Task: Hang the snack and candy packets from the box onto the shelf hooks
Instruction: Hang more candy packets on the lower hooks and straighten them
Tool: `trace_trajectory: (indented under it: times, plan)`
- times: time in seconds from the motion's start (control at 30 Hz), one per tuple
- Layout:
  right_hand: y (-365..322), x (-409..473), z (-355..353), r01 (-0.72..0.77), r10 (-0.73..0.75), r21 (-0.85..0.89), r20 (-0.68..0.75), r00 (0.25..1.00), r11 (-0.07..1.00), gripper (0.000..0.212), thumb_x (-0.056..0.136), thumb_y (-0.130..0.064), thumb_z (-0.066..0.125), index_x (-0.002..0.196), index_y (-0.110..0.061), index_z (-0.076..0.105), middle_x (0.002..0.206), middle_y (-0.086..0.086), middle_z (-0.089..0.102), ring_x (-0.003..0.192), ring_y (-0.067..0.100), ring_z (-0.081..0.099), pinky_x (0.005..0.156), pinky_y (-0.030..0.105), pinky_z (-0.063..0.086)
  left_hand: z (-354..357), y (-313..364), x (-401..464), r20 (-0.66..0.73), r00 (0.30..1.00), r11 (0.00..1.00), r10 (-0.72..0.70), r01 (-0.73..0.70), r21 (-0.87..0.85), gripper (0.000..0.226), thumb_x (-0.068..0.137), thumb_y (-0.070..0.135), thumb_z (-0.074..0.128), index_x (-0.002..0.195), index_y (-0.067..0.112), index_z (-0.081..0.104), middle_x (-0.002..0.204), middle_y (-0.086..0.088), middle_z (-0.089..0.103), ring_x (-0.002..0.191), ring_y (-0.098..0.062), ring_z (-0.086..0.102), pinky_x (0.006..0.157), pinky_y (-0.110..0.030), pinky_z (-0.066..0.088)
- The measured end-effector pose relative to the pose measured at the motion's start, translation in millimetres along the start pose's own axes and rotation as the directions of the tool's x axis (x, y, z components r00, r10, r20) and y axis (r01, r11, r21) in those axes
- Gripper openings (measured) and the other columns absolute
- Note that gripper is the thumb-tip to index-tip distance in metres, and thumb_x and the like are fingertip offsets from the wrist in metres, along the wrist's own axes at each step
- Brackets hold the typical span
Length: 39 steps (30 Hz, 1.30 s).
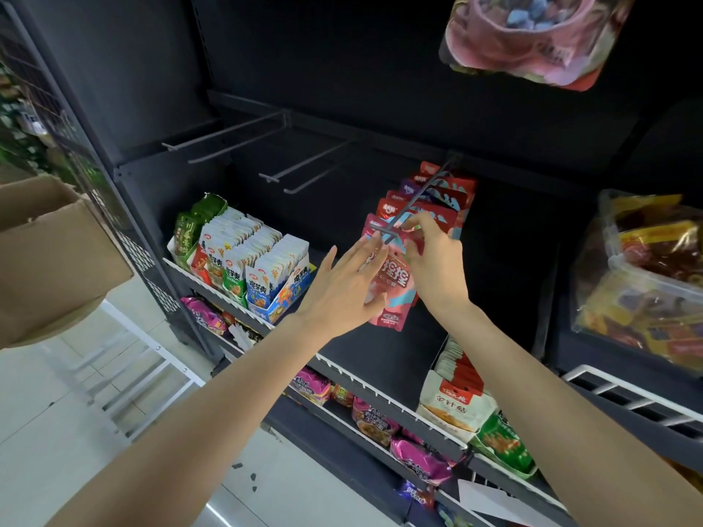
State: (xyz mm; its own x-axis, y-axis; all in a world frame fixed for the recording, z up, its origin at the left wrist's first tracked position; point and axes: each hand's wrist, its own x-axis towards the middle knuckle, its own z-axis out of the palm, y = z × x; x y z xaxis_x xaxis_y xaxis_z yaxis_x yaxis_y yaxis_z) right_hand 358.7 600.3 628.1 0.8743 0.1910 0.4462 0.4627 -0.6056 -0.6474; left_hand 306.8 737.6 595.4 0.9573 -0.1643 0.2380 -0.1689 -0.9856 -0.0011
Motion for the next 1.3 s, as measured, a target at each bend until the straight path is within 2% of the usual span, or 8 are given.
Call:
trace_trajectory:
  times: [0.17,0.3,0.4,0.5,0.6,0.73,0.97,1.3]
  plan:
    - [9.3,6.8,2.6,0.073,-0.068,-0.22,0.031,0.997,0.973,0.026,0.09,0.0,0.058,0.116,-0.003,0.063,0.123,0.011,0.054,0.107,0.025,0.058,0.088,0.029,0.05,0.8,2.7,20.0,0.058,0.998,1.0,-0.018,0.02,-0.022,0.071,0.095,0.048,0.037,0.151,0.021,0.004,0.159,-0.002,0.005,0.146,-0.016,0.002,0.117,-0.044,0.008]
    - [12.0,5.3,2.7,0.116,-0.109,-0.472,0.044,0.993,0.874,0.036,0.078,0.001,0.071,0.113,-0.004,0.066,0.135,0.016,0.047,0.129,0.032,0.042,0.106,0.046,0.039,2.8,3.3,29.7,0.08,0.996,0.999,-0.029,0.031,-0.022,0.069,0.095,0.043,0.042,0.151,0.021,0.007,0.157,-0.005,0.014,0.146,-0.018,0.009,0.117,-0.045,0.012]
    - [12.5,-1.6,3.6,0.136,-0.164,-0.59,0.008,0.987,0.795,0.042,0.056,-0.003,0.088,0.095,-0.004,0.072,0.124,0.019,0.055,0.12,0.036,0.05,0.094,0.046,0.047,4.1,1.5,32.5,0.052,0.998,0.999,-0.033,0.035,-0.026,0.066,0.096,0.034,0.045,0.151,0.022,0.011,0.154,-0.005,0.022,0.144,-0.019,0.016,0.117,-0.042,0.014]
    - [15.6,-10.2,7.1,0.17,-0.168,-0.623,0.063,0.984,0.764,0.048,0.047,-0.002,0.092,0.089,0.0,0.07,0.101,0.018,0.061,0.093,0.034,0.06,0.073,0.041,0.055,3.1,-1.8,33.9,-0.031,0.998,0.998,-0.047,0.045,-0.049,0.06,0.094,0.028,0.048,0.148,0.021,0.024,0.15,-0.003,0.032,0.14,-0.019,0.026,0.115,-0.037,0.017]
    - [16.8,-16.6,17.2,0.265,-0.171,-0.525,0.222,0.96,0.809,0.044,0.06,-0.003,0.086,0.1,0.003,0.068,0.097,0.018,0.064,0.093,0.035,0.064,0.074,0.043,0.057,-2.2,-8.3,33.0,-0.11,0.991,0.993,-0.07,0.058,-0.107,0.049,0.093,0.023,0.05,0.14,0.018,0.039,0.142,-0.001,0.041,0.133,-0.018,0.035,0.11,-0.031,0.023]
    - [-1.4,-12.7,37.2,0.206,-0.1,-0.348,0.297,0.95,0.915,0.033,0.095,-0.01,0.049,0.127,-0.008,0.053,0.125,0.012,0.055,0.113,0.025,0.055,0.091,0.033,0.048,-12.8,-28.9,21.4,-0.178,0.974,0.985,-0.139,0.117,-0.128,0.04,0.094,0.02,0.048,0.133,0.018,0.047,0.131,0.0,0.051,0.118,-0.02,0.048,0.093,-0.031,0.035]
    - [-78.4,2.2,106.2,0.208,-0.161,-0.1,0.35,0.923,0.973,0.032,0.092,-0.009,0.047,0.122,-0.011,0.058,0.115,0.009,0.055,0.106,0.025,0.053,0.083,0.039,0.047,-29.6,-117.9,-33.5,-0.202,0.876,0.88,-0.438,0.372,-0.294,0.03,0.093,0.02,0.05,0.121,0.014,0.057,0.107,-0.005,0.066,0.095,-0.025,0.063,0.081,-0.04,0.05]
    - [-258.3,25.5,323.0,0.34,-0.331,0.088,0.544,0.771,0.936,0.029,0.093,-0.016,0.043,0.115,-0.018,0.063,0.115,0.006,0.057,0.107,0.024,0.054,0.084,0.037,0.046,-46.8,-348.6,-149.4,-0.105,0.631,0.627,-0.769,0.71,-0.322,0.022,0.093,0.022,0.047,0.109,0.016,0.061,0.099,-0.008,0.068,0.093,-0.029,0.061,0.071,-0.031,0.044]
